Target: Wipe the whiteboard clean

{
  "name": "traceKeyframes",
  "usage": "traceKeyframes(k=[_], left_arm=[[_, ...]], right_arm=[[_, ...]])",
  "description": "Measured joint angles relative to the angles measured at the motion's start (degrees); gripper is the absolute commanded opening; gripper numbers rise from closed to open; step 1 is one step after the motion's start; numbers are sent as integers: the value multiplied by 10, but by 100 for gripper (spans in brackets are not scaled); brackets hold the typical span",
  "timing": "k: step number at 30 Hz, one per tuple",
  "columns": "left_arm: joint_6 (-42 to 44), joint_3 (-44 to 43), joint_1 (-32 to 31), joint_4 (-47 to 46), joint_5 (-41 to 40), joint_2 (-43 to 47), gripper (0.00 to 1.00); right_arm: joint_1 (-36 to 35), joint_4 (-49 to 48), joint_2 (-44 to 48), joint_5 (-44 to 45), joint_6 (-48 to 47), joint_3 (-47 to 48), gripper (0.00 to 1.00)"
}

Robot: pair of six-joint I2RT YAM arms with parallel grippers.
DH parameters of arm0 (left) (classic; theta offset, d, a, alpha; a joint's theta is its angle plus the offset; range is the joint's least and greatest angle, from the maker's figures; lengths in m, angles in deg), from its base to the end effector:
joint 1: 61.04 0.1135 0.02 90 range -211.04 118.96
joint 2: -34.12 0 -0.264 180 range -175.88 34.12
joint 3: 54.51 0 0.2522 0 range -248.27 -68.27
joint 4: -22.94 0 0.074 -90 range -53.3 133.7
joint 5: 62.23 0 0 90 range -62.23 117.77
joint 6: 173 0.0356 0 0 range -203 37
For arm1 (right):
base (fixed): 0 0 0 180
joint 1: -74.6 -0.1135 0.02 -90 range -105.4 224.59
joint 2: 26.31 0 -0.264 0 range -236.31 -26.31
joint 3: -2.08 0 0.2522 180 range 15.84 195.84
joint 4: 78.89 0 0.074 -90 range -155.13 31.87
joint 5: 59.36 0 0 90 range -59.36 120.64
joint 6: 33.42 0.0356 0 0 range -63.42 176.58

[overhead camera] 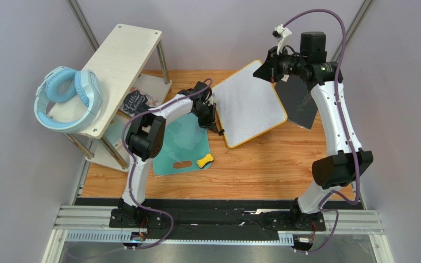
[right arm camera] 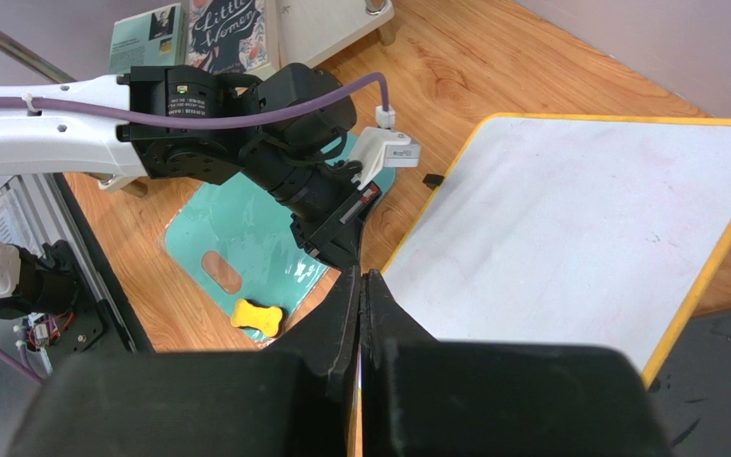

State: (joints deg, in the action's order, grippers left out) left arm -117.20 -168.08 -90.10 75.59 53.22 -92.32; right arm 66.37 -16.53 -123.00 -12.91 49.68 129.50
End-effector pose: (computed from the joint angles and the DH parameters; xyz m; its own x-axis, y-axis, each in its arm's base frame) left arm 0.4005 -0.2400 0.1731 -0.9920 -0.0294 -0.1229 0.0443 0.8297 -0.5564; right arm 0.3454 0.0747 0.4522 -0.4331 -0.1506 -0.8887 -0.7417 0.6197 0.2564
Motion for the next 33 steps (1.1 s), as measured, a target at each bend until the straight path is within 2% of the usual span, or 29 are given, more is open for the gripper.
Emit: traceKeyframes(k=[5,8,13,15,17,23,29,30,32,33], left_arm=[[2,0,1,23,-20,-15,0],[2,-3,1,25,-19,-28,0],[0,-21,-1,21,2,-49,0],[0,-30,-3,20,7,-55,0],[-2,-38,-5,17,15,-61,0],[-7,-49,-12,-6,31,-74,0],[-9,-34,-14,-26,31,-68,0],[-7,-20,-13,-30,25,-59,0],[1,12,-11,-29,5,-30,9],[7,25,-10,-23,-3,-15,19]], right_arm=[[14,-2,0,-1,9,-3,2],[21,-11,0,-1,18,-13,8],[31,-20,0,-5,33,-23,42],[37,-25,0,-10,41,-23,53],[42,-31,0,-16,45,-23,59],[49,-38,0,-21,52,-23,61],[56,-41,2,-24,54,-32,79],[58,-41,2,-24,54,-33,79],[65,-42,2,-21,55,-36,83],[69,-43,3,-19,56,-38,84]])
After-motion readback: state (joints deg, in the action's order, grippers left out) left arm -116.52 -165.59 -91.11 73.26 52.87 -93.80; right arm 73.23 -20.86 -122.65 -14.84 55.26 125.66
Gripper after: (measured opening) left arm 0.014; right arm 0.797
